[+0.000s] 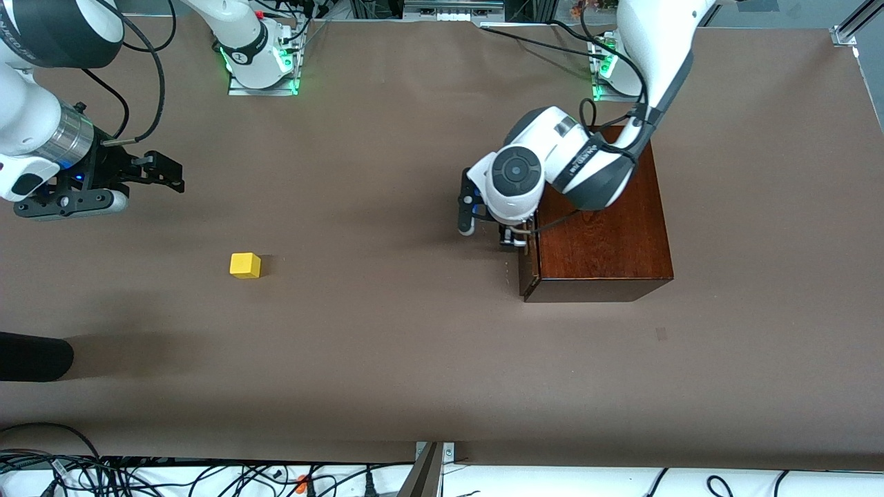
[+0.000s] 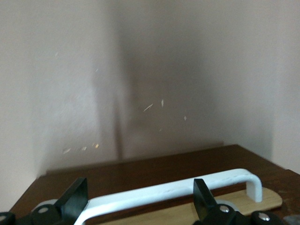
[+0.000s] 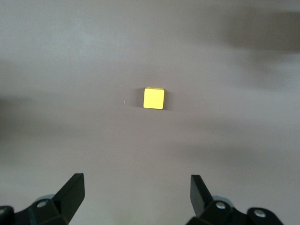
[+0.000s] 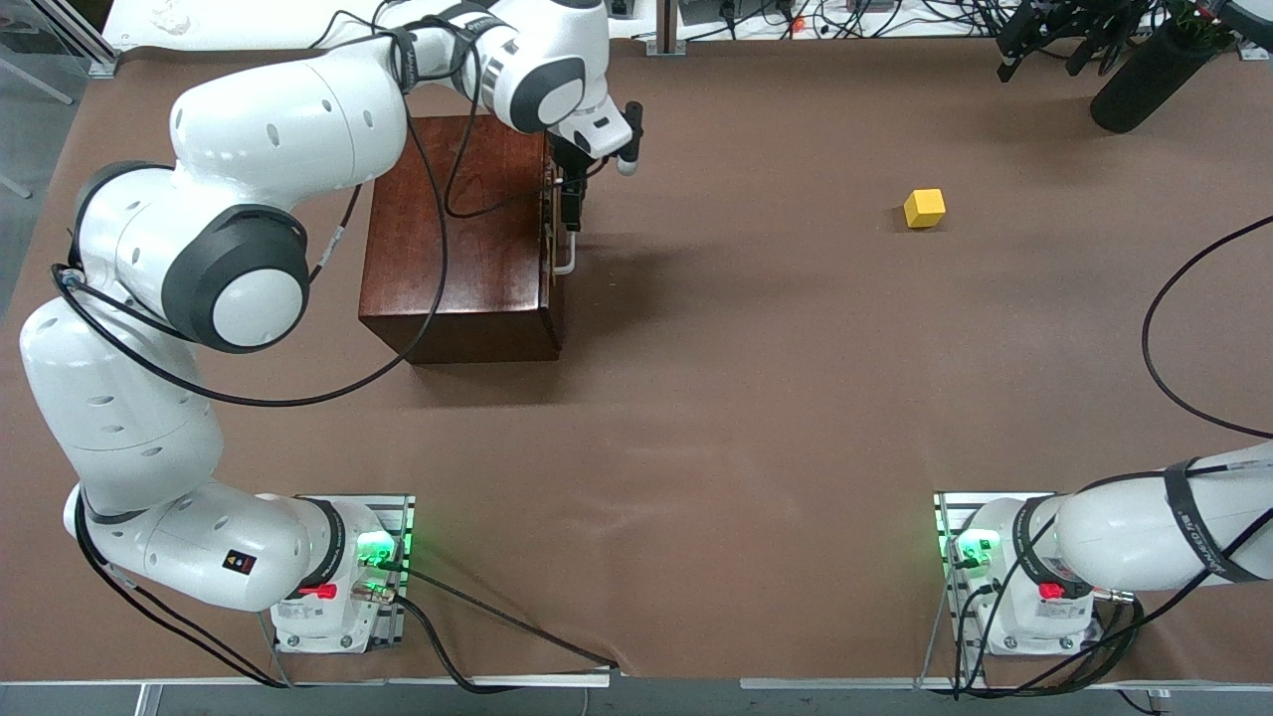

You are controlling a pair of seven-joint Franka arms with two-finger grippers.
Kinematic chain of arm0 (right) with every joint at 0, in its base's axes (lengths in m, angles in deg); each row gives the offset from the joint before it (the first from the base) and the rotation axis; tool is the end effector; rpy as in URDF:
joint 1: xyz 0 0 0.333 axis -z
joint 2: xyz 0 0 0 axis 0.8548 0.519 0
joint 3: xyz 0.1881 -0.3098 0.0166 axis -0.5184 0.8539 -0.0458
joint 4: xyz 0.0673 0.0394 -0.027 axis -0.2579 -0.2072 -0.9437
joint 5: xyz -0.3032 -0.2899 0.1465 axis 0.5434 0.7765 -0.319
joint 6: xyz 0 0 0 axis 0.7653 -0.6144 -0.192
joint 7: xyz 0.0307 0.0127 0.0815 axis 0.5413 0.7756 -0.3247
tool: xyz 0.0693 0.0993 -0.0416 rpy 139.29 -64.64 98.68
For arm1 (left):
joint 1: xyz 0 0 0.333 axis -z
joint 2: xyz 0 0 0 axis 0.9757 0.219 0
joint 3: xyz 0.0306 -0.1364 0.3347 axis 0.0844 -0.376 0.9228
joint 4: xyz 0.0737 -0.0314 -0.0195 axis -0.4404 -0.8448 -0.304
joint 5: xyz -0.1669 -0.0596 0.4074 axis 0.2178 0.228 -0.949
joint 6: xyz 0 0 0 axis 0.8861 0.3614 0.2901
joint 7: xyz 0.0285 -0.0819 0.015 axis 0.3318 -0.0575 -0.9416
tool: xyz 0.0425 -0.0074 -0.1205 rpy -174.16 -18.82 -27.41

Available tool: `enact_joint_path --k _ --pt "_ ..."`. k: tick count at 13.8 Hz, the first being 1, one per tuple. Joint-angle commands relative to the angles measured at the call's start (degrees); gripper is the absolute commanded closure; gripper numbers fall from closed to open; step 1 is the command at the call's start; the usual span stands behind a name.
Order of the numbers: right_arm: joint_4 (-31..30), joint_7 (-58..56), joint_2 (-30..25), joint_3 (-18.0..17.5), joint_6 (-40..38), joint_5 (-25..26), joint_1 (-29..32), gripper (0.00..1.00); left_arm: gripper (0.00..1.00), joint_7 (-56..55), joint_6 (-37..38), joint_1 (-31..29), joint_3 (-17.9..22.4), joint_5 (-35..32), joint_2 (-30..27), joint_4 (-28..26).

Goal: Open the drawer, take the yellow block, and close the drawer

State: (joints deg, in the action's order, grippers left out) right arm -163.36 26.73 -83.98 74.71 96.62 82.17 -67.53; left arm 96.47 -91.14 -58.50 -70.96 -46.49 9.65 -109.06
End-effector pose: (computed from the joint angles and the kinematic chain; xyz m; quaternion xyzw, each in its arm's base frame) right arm 0.6248 0.0579 0.5616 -0.9976 -0.0600 0.0334 0.0097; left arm 0.6077 -0.4147 0.3069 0.6851 -0.7214 -0.0938 0.0378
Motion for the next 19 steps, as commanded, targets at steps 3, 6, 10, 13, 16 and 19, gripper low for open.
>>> enact_joint_path --k 3,6,10,13,16,19 --pt "1.59 -0.39 0.21 -0.6 -1.52 1.1 0.09 0.0 0.0 0.74 1.43 -1.09 0.52 -1.93 -2.7 -1.33" --pt "1.59 -0.3 0.21 -0.87 -1.61 1.1 -0.08 0.0 0.0 0.48 0.81 -1.01 -0.27 -0.44 -2.88 -0.72" --pt "1.59 -0.3 0.21 -0.95 -1.96 1.1 -0.08 0.0 0.0 -1.53 3.08 -1.27 -1.77 5.79 -7.08 0.95" --pt "1.5 -0.56 0.29 -0.87 -2.05 1.01 0.0 0.0 0.0 -7.67 11.42 -4.41 -1.68 9.31 -11.04 1.13" --pt "1.5 -0.74 0.29 -0.87 -1.96 0.93 0.09 0.0 0.0 -12.15 17.4 -10.3 -1.51 9.32 -15.69 1.13" --pt "1.5 -1.0 0.29 -0.78 -2.05 0.93 0.09 0.0 0.0 -17.87 20.32 -16.63 -1.15 8.71 -19.74 1.21"
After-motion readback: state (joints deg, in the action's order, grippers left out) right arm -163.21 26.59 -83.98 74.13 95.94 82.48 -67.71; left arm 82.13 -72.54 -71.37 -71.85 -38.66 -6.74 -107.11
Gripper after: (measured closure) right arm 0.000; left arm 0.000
